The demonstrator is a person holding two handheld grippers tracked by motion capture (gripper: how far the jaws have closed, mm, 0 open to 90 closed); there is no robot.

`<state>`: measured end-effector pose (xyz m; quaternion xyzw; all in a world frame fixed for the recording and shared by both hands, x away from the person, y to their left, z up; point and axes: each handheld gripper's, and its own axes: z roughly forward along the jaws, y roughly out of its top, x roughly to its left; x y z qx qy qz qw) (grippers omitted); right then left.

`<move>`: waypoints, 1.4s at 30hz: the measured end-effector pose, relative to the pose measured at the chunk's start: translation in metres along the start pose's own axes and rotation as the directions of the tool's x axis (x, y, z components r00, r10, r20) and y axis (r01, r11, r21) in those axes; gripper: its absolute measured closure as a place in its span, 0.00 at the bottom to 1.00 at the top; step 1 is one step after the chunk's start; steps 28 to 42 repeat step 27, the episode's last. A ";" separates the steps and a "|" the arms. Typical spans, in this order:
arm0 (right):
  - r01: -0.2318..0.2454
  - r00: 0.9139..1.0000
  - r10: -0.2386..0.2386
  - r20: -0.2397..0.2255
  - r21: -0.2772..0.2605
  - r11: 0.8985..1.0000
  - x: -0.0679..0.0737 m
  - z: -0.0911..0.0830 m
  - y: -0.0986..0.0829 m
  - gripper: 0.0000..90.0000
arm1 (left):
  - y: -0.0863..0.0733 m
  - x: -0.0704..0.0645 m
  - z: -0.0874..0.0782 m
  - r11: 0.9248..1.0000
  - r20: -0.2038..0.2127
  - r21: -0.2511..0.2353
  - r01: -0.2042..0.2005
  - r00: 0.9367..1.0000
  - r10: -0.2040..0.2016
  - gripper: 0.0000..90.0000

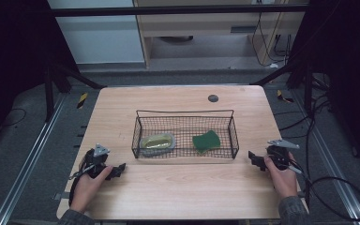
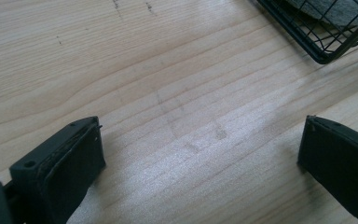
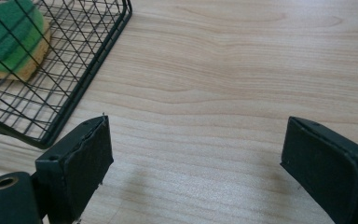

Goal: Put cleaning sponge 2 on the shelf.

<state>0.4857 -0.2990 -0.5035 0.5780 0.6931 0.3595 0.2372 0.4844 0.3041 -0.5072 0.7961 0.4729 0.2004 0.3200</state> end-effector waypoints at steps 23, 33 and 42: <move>0.101 0.995 -0.102 0.005 0.073 0.992 0.009 0.006 -0.008 0.04 | 0.000 0.001 0.001 1.000 0.001 -0.012 -0.004 1.000 0.004 0.00; 0.119 0.993 -0.118 -0.015 0.075 0.990 0.011 0.005 -0.009 0.03 | 0.000 0.001 0.002 1.000 0.003 -0.016 -0.005 1.000 0.005 0.00; 0.119 0.993 -0.118 -0.015 0.075 0.990 0.011 0.005 -0.009 0.03 | 0.000 0.001 0.002 1.000 0.003 -0.016 -0.005 1.000 0.005 0.00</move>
